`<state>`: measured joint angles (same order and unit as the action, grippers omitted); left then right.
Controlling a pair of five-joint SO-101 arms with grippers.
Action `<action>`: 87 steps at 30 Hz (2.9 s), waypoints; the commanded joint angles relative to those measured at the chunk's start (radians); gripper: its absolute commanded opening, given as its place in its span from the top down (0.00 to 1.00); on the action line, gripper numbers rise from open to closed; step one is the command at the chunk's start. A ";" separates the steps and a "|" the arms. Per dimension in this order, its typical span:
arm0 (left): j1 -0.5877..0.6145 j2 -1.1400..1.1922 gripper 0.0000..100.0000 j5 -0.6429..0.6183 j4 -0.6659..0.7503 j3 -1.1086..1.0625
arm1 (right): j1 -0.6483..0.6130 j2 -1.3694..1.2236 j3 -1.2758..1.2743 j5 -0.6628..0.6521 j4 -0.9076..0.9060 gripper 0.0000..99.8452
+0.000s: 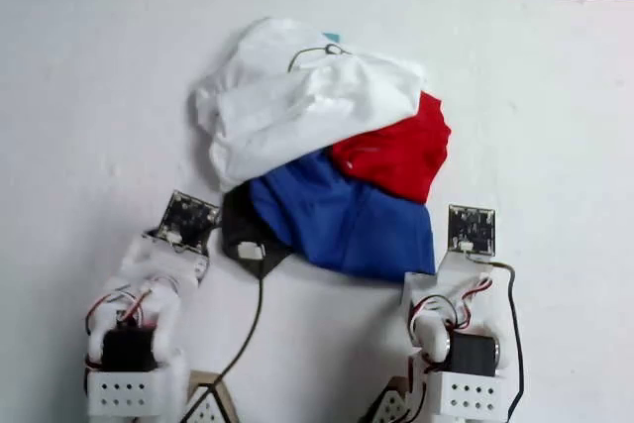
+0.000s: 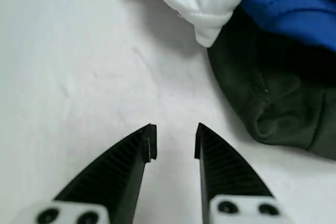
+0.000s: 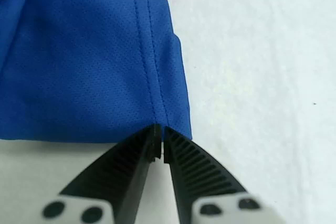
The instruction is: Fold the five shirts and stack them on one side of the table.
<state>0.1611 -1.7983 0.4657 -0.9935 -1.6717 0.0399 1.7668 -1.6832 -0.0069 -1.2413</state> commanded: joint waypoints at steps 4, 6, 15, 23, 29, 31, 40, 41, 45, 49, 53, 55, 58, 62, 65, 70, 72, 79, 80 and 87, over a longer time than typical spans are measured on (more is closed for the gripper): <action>0.023 -0.026 0.85 0.052 0.081 0.048 | 0.007 -0.007 -0.011 0.002 -0.004 0.98; 0.023 -0.020 0.85 -0.051 0.074 0.153 | 0.007 -0.007 -0.011 0.002 -0.004 0.98; 0.017 0.384 0.78 -0.118 -0.017 0.746 | 0.007 -0.007 -0.011 0.002 -0.004 0.98; -0.157 1.240 0.71 -0.331 -0.385 1.402 | 0.007 -0.007 -0.011 0.002 -0.004 0.98; -0.213 1.691 0.65 -0.377 -0.456 1.762 | 0.007 -0.007 -0.011 0.002 -0.004 0.98; -0.212 1.826 0.66 -0.376 -0.433 1.844 | 0.007 -0.007 -0.011 0.002 -0.004 0.98; -0.212 2.335 0.67 -0.379 -0.404 2.150 | 0.007 -0.007 -0.011 0.002 -0.004 0.98; -0.204 2.371 0.68 -0.379 -0.407 2.180 | 0.007 -0.007 -0.011 0.002 -0.004 0.98; -0.164 2.440 0.92 -0.377 -0.468 2.312 | 0.007 -0.007 -0.011 0.002 -0.004 0.98; -0.115 2.444 0.96 -0.385 -0.546 2.422 | 0.007 -0.007 -0.011 0.002 -0.004 0.98; -0.044 2.443 0.98 -0.385 -0.654 2.568 | 0.007 -0.007 -0.011 0.002 -0.004 0.98; -0.002 2.443 0.98 -0.384 -0.736 2.667 | 0.007 -0.007 -0.011 0.002 -0.004 0.98; 0.089 2.438 0.98 -0.382 -0.798 2.779 | 0.007 -0.007 -0.011 0.002 -0.004 0.98; 0.276 2.364 0.98 -0.379 -0.793 2.786 | 0.007 -0.007 -0.011 0.002 -0.004 0.98; 0.428 2.285 0.98 -0.377 -0.795 2.746 | 0.007 -0.007 -0.011 0.002 -0.004 0.98; 0.664 2.134 0.98 -0.224 -0.793 2.634 | 0.007 -0.007 -0.011 0.002 -0.004 0.98; 0.750 2.088 0.98 -0.167 -0.792 2.586 | 0.007 -0.007 -0.011 0.002 -0.004 0.98; 0.985 2.047 0.98 -0.086 -0.790 2.471 | 0.007 -0.007 -0.011 0.002 -0.004 0.98; 0.987 2.047 0.98 -0.064 -0.790 2.445 | 0.007 -0.007 -0.011 0.002 -0.004 0.98; 0.950 2.038 0.79 0.035 -0.790 2.325 | 0.007 -0.007 -0.011 0.002 -0.004 0.98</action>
<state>1.1278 0.3115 0.4841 -1.7699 0.6559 0.0399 1.7668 -1.6832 -0.0069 -1.2413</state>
